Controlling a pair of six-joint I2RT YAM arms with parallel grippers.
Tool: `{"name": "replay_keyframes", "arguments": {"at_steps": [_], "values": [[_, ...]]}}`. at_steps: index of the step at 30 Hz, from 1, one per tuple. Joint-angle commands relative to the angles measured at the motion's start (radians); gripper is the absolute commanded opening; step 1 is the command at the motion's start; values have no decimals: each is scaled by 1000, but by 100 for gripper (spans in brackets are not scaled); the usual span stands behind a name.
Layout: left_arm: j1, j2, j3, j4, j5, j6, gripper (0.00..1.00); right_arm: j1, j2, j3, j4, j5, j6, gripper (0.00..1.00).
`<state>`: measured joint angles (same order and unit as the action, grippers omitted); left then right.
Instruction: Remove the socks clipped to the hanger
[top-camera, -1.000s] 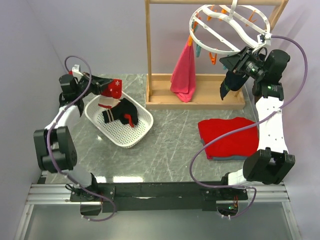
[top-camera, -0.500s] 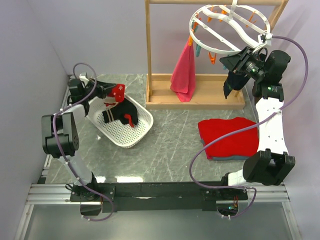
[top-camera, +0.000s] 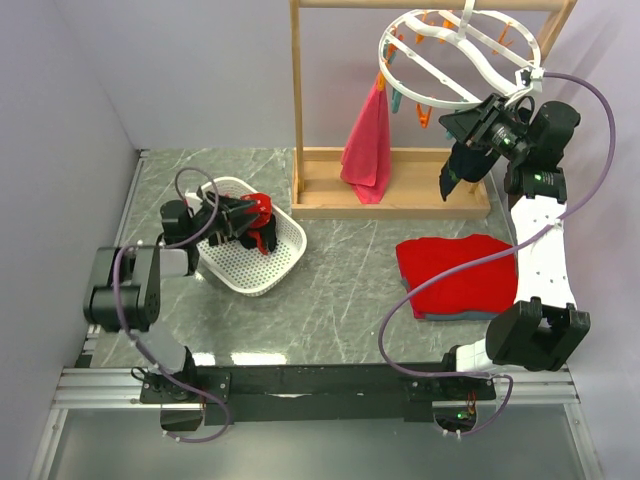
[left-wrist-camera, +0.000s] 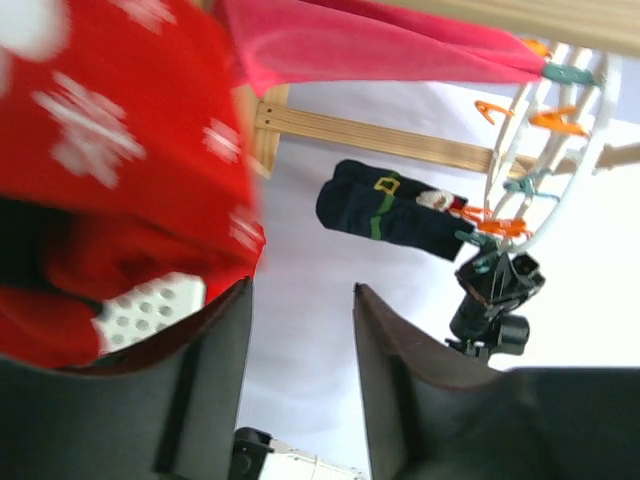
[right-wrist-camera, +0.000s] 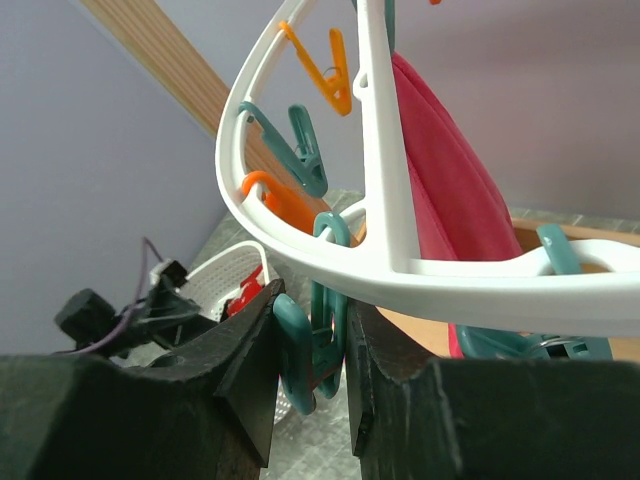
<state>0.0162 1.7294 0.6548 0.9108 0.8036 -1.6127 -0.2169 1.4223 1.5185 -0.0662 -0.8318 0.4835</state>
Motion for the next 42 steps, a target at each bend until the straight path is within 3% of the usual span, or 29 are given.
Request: {"name": "replay_keyframes", "arguments": {"at_steps": [1, 3, 7, 12, 19, 24, 30, 37, 42], "values": [[-1, -217, 6, -103, -46, 117, 53, 1, -36, -1, 5, -30, 9, 0], [-1, -315, 38, -320, -104, 244, 61, 1, -36, 0, -3, -29, 4, 0], [-1, -409, 101, -519, -172, 381, 68, 5, -40, 5, -17, -23, -3, 0], [-9, -522, 83, -504, -199, 401, 66, 16, -39, 12, -41, -10, -16, 0], [-374, -564, 205, -480, -366, 643, 56, 36, -34, 37, -98, 17, -37, 0], [-559, -414, 287, -312, -448, 754, 59, 65, -39, 57, -136, 45, -59, 0], [-774, -113, 515, -132, -555, 954, 62, 96, -45, 71, -153, 69, -48, 0], [-875, 249, 770, 39, -609, 1089, 71, 119, -69, 68, -153, 123, -16, 0], [-909, 386, 936, 54, -626, 1111, 77, 137, -83, 60, -142, 141, 9, 0]]}}
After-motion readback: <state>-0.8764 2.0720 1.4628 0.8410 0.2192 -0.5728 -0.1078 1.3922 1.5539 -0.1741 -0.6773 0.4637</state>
